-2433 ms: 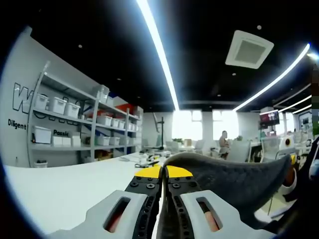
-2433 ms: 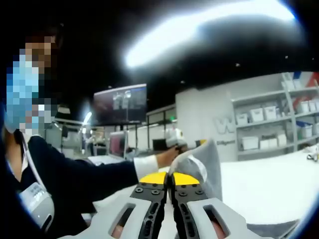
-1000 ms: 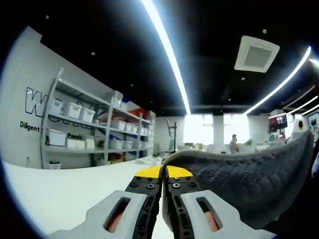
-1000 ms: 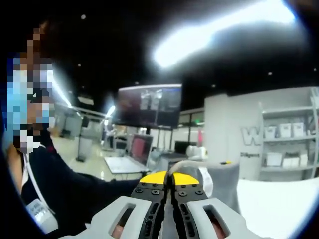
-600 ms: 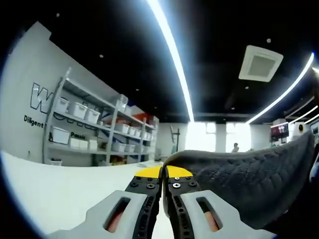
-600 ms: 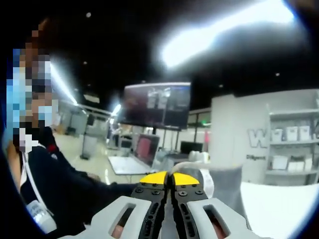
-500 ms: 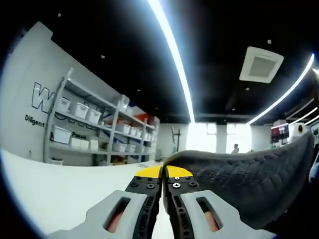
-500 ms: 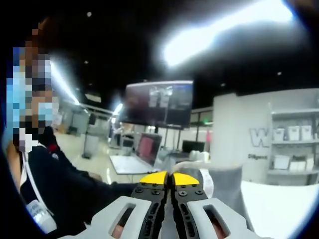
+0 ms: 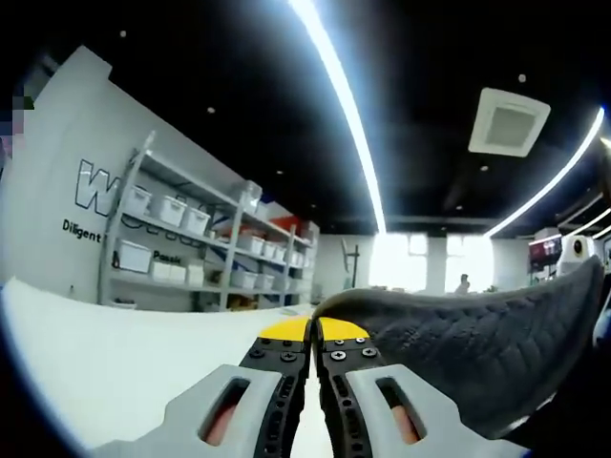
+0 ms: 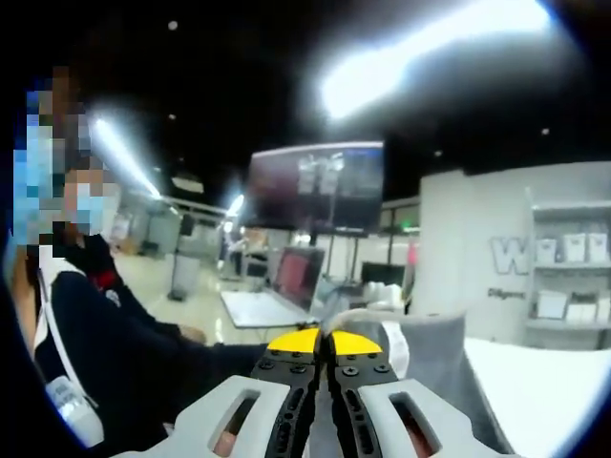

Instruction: Open the folded towel by lifting each exposed corner and separating the folded layers until the towel lies flat within the target outline without major curled edges

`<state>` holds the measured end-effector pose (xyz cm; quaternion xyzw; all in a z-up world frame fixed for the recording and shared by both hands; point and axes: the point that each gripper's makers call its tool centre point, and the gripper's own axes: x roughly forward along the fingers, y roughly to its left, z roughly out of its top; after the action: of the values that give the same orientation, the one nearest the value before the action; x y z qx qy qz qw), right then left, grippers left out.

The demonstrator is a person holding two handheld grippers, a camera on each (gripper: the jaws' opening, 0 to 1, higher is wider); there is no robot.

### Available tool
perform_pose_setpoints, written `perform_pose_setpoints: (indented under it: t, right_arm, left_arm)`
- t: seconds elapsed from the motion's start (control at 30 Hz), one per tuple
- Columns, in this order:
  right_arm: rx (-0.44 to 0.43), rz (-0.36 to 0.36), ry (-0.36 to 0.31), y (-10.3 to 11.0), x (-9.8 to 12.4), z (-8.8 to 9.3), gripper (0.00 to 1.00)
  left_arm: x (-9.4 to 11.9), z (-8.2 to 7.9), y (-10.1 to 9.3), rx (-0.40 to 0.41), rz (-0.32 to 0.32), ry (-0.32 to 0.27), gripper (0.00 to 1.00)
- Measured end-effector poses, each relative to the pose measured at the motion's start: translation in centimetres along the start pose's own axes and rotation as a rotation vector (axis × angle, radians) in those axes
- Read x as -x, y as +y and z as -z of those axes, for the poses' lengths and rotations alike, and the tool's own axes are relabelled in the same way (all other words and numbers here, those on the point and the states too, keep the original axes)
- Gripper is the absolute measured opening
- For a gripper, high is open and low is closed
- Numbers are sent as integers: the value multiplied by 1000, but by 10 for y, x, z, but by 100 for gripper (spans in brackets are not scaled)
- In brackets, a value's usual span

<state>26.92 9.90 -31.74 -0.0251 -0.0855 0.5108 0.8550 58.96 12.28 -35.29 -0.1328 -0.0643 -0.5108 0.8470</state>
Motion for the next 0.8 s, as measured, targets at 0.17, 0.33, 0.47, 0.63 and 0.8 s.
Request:
perform_pose_setpoints:
  t: [0.17, 0.33, 0.47, 0.63, 0.8]
  right_arm:
    - [-31, -27, 11, 7, -8, 16, 0]
    - [-62, -54, 33, 13, -18, 33, 0]
    - [-79, -69, 46, 16, -24, 43, 0]
    - [-95, -80, 56, 19, -29, 54, 0]
    - [-116, -92, 72, 23, -33, 69, 0]
  left_arm:
    - [14, 10, 7, 18, -23, 7, 1]
    - [28, 20, 18, 24, -49, 26, 1]
    - [34, 28, 26, 20, -67, 37, 1]
    - [43, 38, 35, 9, -87, 63, 1]
    - [55, 51, 43, 7, -113, 82, 1]
